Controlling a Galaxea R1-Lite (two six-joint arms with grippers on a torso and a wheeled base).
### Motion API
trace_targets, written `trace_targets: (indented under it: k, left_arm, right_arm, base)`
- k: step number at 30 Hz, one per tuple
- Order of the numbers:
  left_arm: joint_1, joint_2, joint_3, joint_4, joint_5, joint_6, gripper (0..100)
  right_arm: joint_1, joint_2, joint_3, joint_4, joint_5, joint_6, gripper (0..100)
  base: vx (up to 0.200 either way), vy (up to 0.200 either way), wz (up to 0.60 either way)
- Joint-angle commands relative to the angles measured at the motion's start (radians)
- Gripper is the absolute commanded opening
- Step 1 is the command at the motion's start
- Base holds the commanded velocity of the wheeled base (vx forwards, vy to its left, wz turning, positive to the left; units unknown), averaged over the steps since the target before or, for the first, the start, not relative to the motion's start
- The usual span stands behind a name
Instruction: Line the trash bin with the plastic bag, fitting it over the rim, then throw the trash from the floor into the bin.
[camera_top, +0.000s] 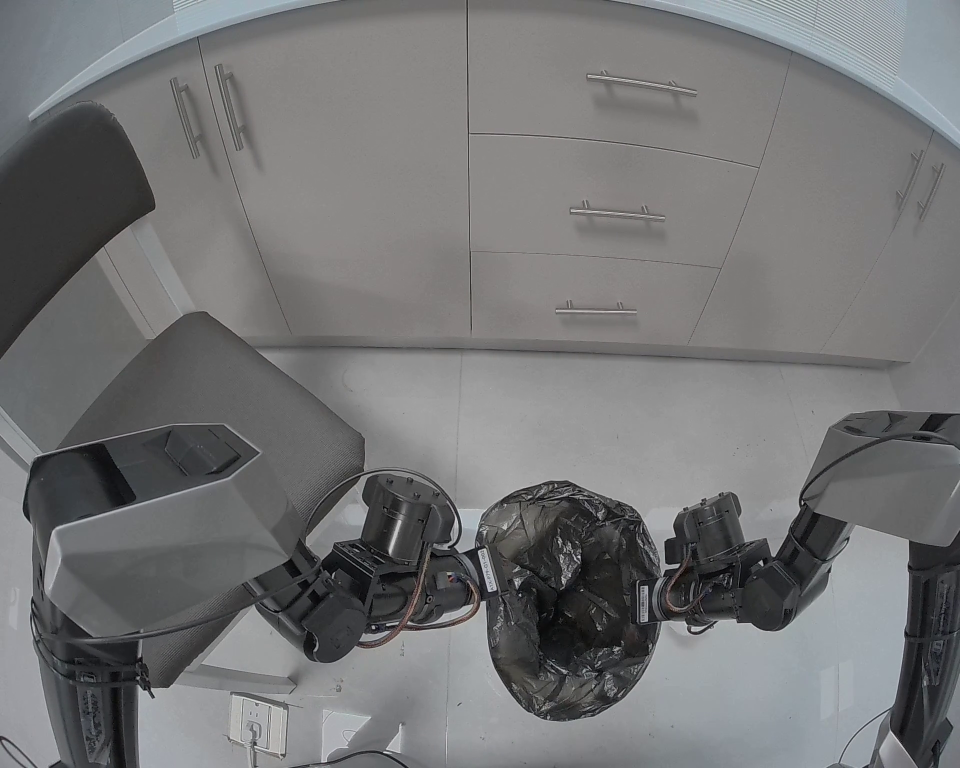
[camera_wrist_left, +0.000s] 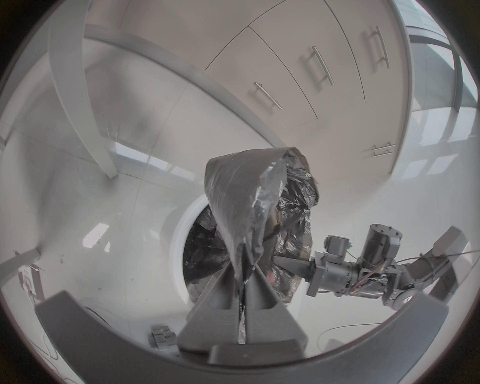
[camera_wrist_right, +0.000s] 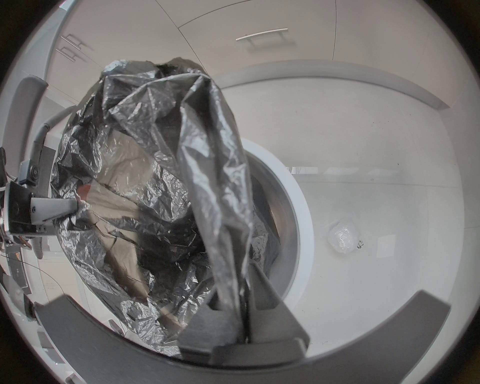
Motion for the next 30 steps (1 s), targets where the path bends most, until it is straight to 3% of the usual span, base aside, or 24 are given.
trace_targets:
  k: [1,4,7,9,19,22,30]
  left_arm:
    - [-0.013,0.02,0.01,-0.001,0.042,0.037,0]
    - [-0.013,0.024,0.006,-0.001,0.044,0.039,0]
    - [-0.011,0.035,0.0,-0.001,0.045,0.039,0]
    - [-0.011,0.035,0.0,-0.001,0.045,0.039,0]
    - [-0.011,0.041,-0.012,-0.001,0.048,0.039,0]
    - [-0.01,0.058,-0.036,0.011,0.105,0.04,0]
    - [-0.011,0.064,-0.035,0.019,0.122,0.088,0]
  right_arm:
    - [0.0,0.019,0.008,-0.002,-0.004,-0.005,0]
    - [-0.001,0.025,0.002,0.0,-0.02,-0.005,0]
    - [-0.008,0.057,-0.016,-0.002,-0.12,-0.014,0]
    - [-0.018,0.074,-0.026,-0.002,-0.146,-0.017,0]
    - [-0.04,0.093,-0.046,-0.002,-0.191,-0.044,0]
    - [-0.04,0.102,-0.059,-0.002,-0.215,-0.036,0]
    - [-0.04,0.085,-0.058,-0.011,-0.238,-0.033,0]
  base:
    - [0.0,0.0,0.0]
    - [0.0,0.0,0.0]
    - [0.0,0.0,0.0]
    - [0.0,0.0,0.0]
    - [0.0,0.0,0.0]
    - [0.0,0.0,0.0]
    - [0.0,0.0,0.0]
